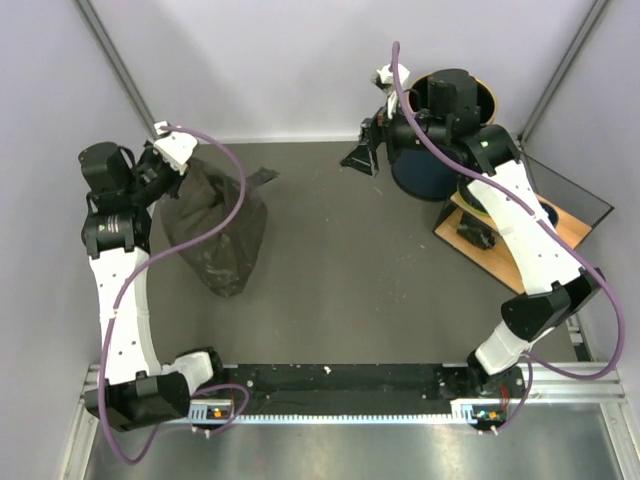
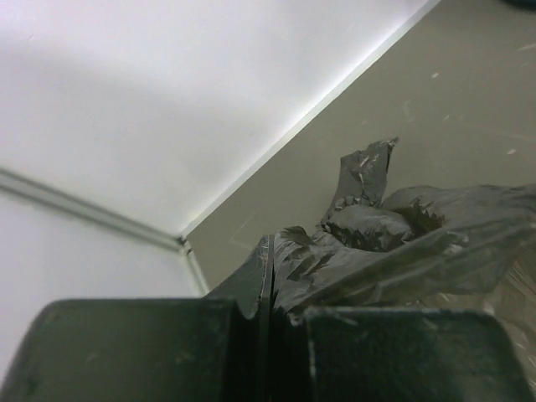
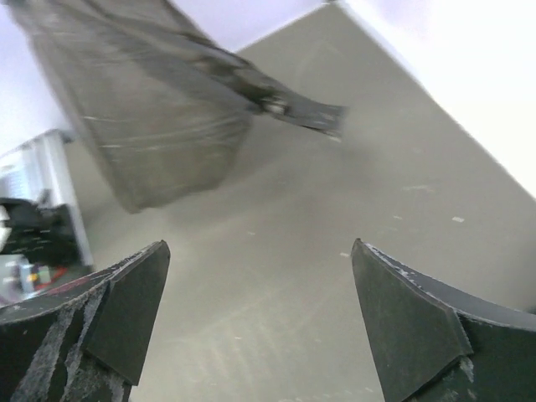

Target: Put the trash bags into the trash bin

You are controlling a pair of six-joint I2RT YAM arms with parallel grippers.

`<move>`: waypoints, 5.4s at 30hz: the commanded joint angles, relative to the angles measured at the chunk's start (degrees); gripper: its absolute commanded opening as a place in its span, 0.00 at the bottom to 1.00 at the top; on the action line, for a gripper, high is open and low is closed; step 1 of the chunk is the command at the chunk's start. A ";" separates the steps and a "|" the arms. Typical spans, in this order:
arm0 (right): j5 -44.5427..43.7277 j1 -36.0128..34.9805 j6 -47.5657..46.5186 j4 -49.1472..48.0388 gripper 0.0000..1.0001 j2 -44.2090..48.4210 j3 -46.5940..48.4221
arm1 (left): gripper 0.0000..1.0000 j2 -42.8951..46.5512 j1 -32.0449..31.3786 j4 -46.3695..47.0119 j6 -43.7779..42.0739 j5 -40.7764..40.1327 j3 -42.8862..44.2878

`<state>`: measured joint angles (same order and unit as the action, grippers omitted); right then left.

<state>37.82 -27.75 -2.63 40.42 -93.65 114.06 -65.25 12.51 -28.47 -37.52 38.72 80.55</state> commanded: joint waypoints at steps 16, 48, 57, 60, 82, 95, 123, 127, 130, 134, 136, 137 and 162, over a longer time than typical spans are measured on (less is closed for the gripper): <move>-26.83 9.20 -25.21 14.15 0.99 -5.84 10.13 | 0.99 4.08 8.23 -19.60 -11.89 10.66 1.35; -13.93 17.82 -44.65 23.72 0.69 -27.46 18.82 | 0.99 15.07 8.23 -22.60 14.30 19.55 6.90; -10.93 18.08 -48.86 31.64 0.50 -29.66 19.62 | 0.99 14.19 8.23 -16.80 19.58 19.99 7.16; -9.62 18.08 -50.89 33.49 0.35 -30.72 20.32 | 0.99 13.84 8.23 -15.13 21.25 19.99 6.81; 4.71 0.60 -45.53 40.95 0.00 -16.32 11.99 | 0.95 8.31 8.14 -7.65 30.92 20.42 5.58; 1.82 -9.87 -35.43 37.11 0.00 -4.81 -1.20 | 0.92 1.71 -9.87 -10.48 33.28 3.03 4.80; -16.81 9.55 -1.94 26.99 0.68 -1.53 5.29 | 0.76 -18.84 -38.79 -11.43 22.93 -28.34 19.20; -18.40 9.55 -1.23 27.08 0.63 -3.03 5.12 | 0.78 -21.32 -39.32 -12.75 25.21 -27.04 20.96; -19.28 9.55 -1.23 27.08 0.62 -3.30 2.75 | 0.76 -22.28 -39.50 -13.10 27.14 -26.24 20.78; -15.86 9.55 -0.62 27.16 0.64 -4.09 0.29 | 0.75 -24.22 -39.58 -14.33 30.04 -25.28 20.70; -13.48 9.55 -0.01 27.25 0.66 -4.61 0.20 | 0.75 -24.92 -39.58 -14.94 31.71 -25.10 20.17; -12.96 9.55 0.08 27.25 0.68 -4.88 -0.32 | 0.76 -25.27 -39.58 -15.30 32.06 -24.92 19.99; 0.85 9.91 2.19 29.98 0.50 -5.41 -0.42 | 0.37 -27.73 -39.06 -17.50 42.18 -15.96 21.22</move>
<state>33.04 -17.34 -1.28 72.55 -100.57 109.62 -93.06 -25.50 -47.51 3.66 18.55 98.72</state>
